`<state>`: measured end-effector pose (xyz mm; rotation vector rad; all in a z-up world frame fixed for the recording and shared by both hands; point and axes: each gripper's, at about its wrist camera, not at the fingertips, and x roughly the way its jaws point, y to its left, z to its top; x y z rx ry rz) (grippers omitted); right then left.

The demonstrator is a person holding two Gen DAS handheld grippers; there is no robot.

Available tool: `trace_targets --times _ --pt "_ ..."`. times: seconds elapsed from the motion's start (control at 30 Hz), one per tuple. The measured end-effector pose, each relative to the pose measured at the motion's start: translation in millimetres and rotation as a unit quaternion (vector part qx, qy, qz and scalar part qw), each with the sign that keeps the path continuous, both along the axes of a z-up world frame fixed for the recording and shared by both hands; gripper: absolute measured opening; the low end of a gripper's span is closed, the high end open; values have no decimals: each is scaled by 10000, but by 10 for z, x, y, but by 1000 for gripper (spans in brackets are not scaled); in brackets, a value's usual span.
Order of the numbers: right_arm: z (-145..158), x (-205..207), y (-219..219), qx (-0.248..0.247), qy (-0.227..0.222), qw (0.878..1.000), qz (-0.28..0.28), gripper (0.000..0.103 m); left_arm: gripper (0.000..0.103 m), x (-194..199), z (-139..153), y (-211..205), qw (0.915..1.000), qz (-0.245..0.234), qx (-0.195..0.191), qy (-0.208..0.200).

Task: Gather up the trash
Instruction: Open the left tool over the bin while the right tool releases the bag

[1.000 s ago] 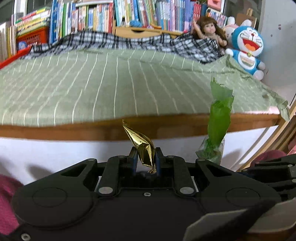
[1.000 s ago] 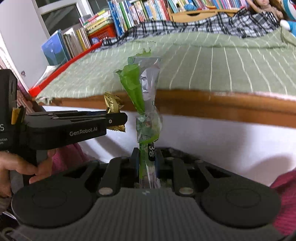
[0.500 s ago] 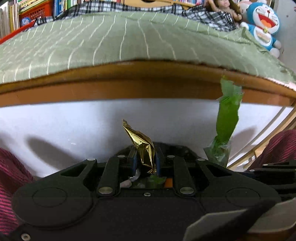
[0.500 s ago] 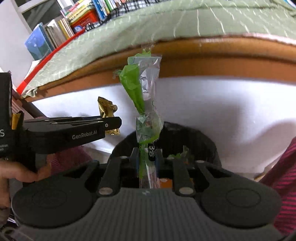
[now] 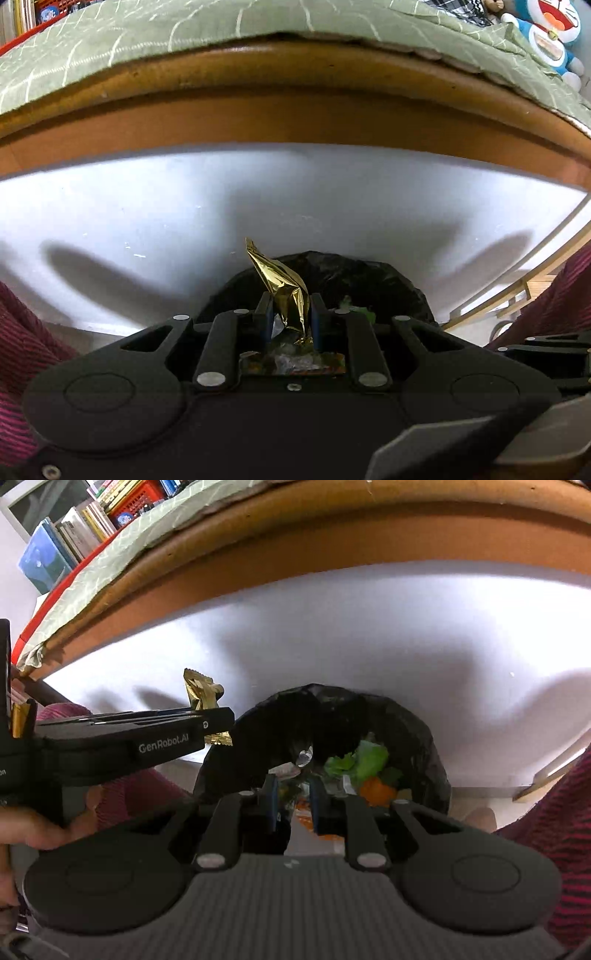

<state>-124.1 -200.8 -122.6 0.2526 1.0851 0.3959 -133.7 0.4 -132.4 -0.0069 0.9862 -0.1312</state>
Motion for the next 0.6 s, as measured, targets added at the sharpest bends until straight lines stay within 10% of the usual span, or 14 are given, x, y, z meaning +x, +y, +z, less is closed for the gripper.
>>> trace_targets --times 0.6 --pt "15 7 -24 4 3 10000 -69 32 36 69 -38 -53 9999 105 -15 130"
